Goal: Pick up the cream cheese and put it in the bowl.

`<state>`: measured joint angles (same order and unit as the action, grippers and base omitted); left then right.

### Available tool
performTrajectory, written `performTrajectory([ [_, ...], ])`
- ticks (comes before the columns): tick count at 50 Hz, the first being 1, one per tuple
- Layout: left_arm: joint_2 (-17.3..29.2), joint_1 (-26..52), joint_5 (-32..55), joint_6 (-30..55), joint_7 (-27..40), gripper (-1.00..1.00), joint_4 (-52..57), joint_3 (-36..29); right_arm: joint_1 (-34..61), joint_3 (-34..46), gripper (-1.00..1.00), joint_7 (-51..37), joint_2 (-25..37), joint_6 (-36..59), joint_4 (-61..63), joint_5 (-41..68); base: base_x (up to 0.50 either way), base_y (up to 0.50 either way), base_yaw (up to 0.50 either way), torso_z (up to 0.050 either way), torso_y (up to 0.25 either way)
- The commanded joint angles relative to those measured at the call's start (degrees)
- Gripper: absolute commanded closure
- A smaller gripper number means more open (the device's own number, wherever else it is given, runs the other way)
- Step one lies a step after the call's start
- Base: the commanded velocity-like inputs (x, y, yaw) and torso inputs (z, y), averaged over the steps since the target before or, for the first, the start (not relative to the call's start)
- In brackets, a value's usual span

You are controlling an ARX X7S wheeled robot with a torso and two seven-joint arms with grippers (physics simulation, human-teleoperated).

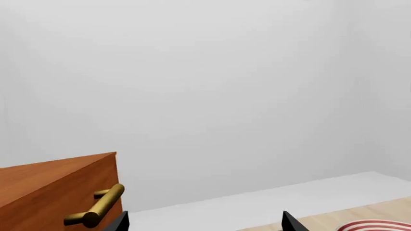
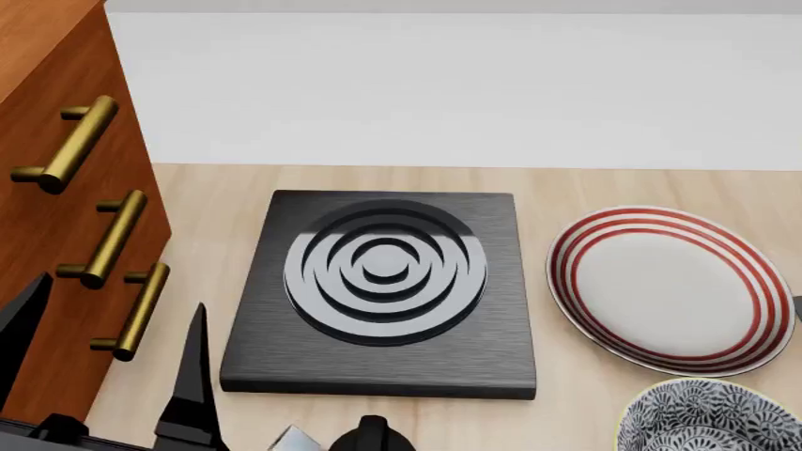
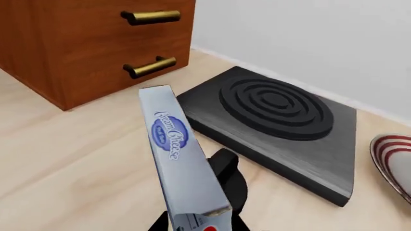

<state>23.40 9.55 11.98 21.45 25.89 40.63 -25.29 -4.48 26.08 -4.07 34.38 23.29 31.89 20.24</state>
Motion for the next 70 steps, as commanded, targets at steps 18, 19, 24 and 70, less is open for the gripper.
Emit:
performTrajectory([
  [18, 0.32, 0.20, -0.27, -0.21, 0.25, -1.00, 0.08, -0.68, -2.34, -7.09, 1.00, -6.56, 3.81, 6.30, 10.31, 1.80, 0.00, 0.00, 0.00, 0.000, 0.001],
  [19, 0.36, 0.12, -0.29, -0.43, 0.19, -1.00, -0.06, -0.74, -1.98, -7.71, 1.00, -7.19, 4.17, 8.14, 11.86, 2.71, 0.00, 0.00, 0.00, 0.000, 0.000],
  [24, 0.55, 0.00, -0.28, -1.07, 0.02, -1.00, 0.11, -0.83, -2.21, -10.40, 1.00, -8.98, 4.69, 10.27, 13.50, 4.61, 0.00, 0.00, 0.00, 0.000, 0.000],
  [70, 0.87, 0.31, 0.68, -1.20, 0.46, -1.00, 0.54, -0.84, -6.96, -28.54, 1.00, -20.15, 7.44, 20.24, 20.52, 17.33, 0.00, 0.00, 0.00, 0.000, 0.000],
])
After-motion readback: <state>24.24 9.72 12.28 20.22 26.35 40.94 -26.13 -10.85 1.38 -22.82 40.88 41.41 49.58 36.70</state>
